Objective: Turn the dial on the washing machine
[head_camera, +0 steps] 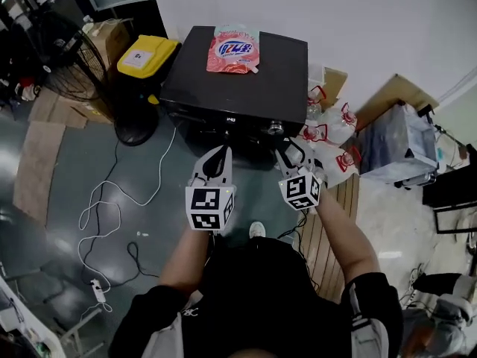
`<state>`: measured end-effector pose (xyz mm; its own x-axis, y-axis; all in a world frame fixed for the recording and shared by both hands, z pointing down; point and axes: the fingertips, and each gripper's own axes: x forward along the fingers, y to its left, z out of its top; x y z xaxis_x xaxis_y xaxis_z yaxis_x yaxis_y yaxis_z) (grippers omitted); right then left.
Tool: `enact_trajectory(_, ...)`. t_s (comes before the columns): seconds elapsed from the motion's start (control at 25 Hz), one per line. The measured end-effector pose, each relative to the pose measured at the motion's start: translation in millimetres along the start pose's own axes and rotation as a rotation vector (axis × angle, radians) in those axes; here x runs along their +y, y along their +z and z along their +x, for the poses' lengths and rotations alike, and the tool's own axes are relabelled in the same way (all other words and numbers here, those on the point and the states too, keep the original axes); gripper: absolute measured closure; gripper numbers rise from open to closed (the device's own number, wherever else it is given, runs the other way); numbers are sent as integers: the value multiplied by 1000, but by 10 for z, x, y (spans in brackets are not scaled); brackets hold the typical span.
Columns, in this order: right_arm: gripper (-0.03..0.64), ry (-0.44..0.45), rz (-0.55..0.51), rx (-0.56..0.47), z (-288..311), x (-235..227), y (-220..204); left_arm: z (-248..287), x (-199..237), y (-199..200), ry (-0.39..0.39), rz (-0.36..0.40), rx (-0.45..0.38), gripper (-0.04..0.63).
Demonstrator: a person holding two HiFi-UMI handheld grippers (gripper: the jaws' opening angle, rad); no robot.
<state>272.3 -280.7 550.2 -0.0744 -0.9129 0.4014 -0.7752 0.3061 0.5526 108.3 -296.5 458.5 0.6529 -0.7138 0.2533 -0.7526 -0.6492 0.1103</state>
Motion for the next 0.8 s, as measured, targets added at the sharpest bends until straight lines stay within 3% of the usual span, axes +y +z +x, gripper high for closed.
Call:
enact_trajectory(0.16,413,92,-323,15,244,94,-357,-69,-163,-169,91,-34,18,583)
enact_trajectory(0.4,391,121,-802,27,757,316,-856,-190,-180,-374,197,-61,53,583)
enact_trajectory(0.56,311,168,-973,77,1087,404,-1180,-281,-108,-439,252,-75,57,583)
enact_trajectory(0.8,304,149,-1117,114,1447,426,-1387,-427,30,-636,310,-95,85,583)
